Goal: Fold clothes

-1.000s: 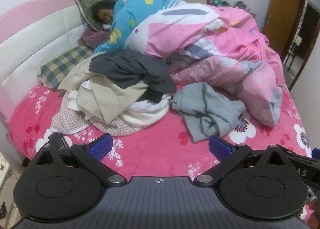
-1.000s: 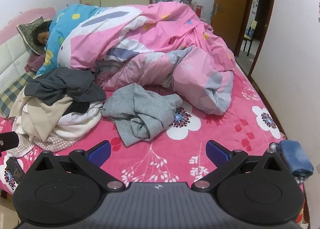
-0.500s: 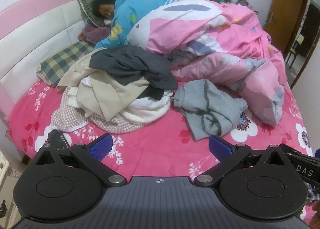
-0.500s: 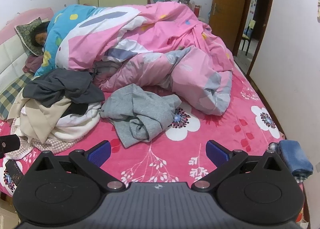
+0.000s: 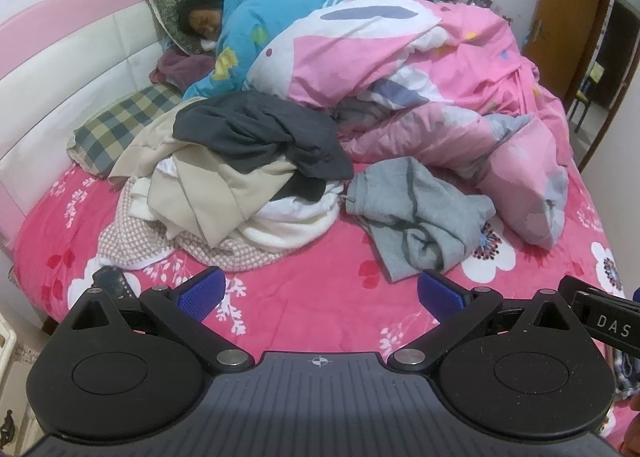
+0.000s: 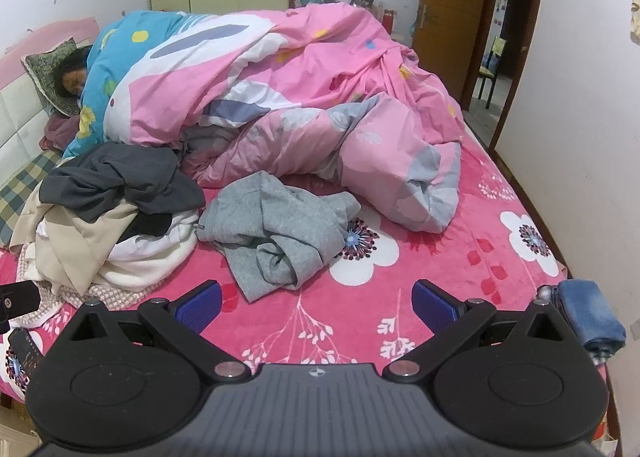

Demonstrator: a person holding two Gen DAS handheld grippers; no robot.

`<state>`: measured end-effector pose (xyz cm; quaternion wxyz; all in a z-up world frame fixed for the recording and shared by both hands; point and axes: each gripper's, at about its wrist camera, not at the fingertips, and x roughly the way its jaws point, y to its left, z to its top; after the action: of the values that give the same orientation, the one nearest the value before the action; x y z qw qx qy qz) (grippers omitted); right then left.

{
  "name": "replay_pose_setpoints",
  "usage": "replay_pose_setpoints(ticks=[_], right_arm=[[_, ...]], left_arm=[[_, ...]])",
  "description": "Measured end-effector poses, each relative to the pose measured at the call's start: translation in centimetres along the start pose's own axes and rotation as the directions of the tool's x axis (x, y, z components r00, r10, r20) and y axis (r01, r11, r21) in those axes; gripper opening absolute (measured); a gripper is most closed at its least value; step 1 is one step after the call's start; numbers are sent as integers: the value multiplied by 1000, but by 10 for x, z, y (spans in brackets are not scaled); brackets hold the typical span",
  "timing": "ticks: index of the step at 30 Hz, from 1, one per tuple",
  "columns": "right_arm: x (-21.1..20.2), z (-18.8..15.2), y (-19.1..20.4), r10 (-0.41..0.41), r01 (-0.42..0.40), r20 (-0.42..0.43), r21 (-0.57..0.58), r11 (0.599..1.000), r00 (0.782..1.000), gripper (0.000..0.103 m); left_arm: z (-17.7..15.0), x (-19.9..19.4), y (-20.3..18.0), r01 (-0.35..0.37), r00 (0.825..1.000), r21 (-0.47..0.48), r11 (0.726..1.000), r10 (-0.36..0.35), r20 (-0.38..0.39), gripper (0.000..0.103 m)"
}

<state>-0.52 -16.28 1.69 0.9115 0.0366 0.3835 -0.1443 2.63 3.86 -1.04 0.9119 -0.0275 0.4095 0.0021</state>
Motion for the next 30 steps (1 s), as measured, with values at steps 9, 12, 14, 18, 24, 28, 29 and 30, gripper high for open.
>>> replay_pose_setpoints(ticks=[9,12,14,18,24,28,29,30], right_arm=[[11,7,11,-9,9,-7,-1,1000,1000,103],[15,8,15,-9,9,-17,0,1000,1000,103],[17,7,16,-10,10,-20,0,1000,1000,103],[19,1,12,-1,1,-21,0,1000,1000,103],[31,2,-8,52,-52,18,0,999,998,103],[53,12,-24,110,-109,81,-19,994,991,103],[61,16,-28,125,-123,94,-25,992,988,103],[71,20,-32,140,-136,102,-38,990,985,103]], left_arm=[[6,11,11,-1,1000,-4,1000,1,-13,103],[6,14,14,-4,1000,-2,1000,4,-15,103],[5,17,16,-1,1000,-3,1000,1,-11,103],[4,23,17,26,1000,-28,999,-26,-4,103],[7,41,8,66,998,-67,996,-66,5,103],[14,59,-4,80,997,-70,994,-80,15,103],[17,66,-9,79,997,-81,994,-78,11,103],[21,72,-14,74,997,-97,993,-74,-1,103]])
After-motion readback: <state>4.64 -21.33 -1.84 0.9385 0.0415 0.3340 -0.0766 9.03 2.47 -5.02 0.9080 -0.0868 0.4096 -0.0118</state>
